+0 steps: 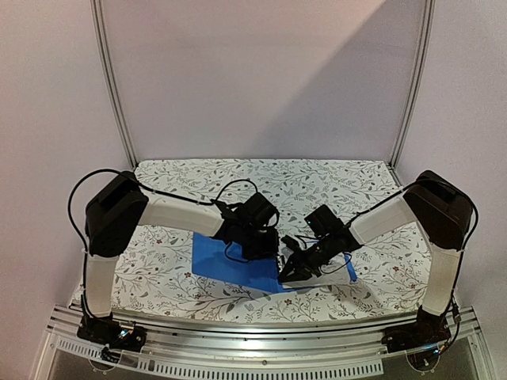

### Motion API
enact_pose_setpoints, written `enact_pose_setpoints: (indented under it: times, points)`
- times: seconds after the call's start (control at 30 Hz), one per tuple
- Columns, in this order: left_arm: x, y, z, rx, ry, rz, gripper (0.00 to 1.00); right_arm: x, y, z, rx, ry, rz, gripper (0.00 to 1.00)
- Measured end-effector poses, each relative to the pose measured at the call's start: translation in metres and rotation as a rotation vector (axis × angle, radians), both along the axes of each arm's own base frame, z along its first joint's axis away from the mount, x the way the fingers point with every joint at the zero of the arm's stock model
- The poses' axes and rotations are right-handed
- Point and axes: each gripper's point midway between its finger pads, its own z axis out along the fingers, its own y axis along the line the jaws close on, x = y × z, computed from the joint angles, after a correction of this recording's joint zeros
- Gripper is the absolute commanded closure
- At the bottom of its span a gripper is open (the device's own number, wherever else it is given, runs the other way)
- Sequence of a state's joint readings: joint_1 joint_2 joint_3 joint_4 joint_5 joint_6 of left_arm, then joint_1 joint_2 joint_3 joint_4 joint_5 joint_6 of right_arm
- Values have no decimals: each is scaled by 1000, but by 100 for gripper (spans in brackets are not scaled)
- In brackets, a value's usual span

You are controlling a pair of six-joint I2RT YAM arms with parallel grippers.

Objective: Put the files into the folder

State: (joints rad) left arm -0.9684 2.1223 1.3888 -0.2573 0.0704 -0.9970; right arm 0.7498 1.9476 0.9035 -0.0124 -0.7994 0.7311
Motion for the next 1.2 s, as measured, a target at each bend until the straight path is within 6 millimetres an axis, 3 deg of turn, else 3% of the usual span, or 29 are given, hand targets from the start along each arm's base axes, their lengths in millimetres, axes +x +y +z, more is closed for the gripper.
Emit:
enact_pose_setpoints:
  times: [0.47,0.53,0.7,0.77,0.9,0.97,1.07,1.1,1.17,1.2]
  points:
    - [-1,5,3,0,-19,-5,100,-6,-20,12,-111,26,-66,81]
    - [0,7,5,15,-32,-17,92,-7,-21,14,-112,27,-68,78]
    - [8,4,18,22,-77,-48,43,-4,-21,35,-81,-12,-71,74]
    - [12,0,25,20,-97,-66,37,-2,-23,46,-64,-36,-71,73]
    - [20,-8,44,4,-134,-87,35,11,-35,62,-49,-86,-99,71]
    - [25,-9,57,7,-167,-104,35,22,-47,68,-57,-113,-129,65]
    - [40,-1,96,46,-290,-93,31,46,-76,75,-90,-184,-204,57]
    - [48,9,120,76,-359,-63,25,52,-86,76,-108,-208,-228,56]
    - [61,33,170,130,-500,14,2,64,-107,77,-153,-263,-275,53]
    - [67,51,202,157,-584,78,1,69,-118,78,-182,-295,-297,50]
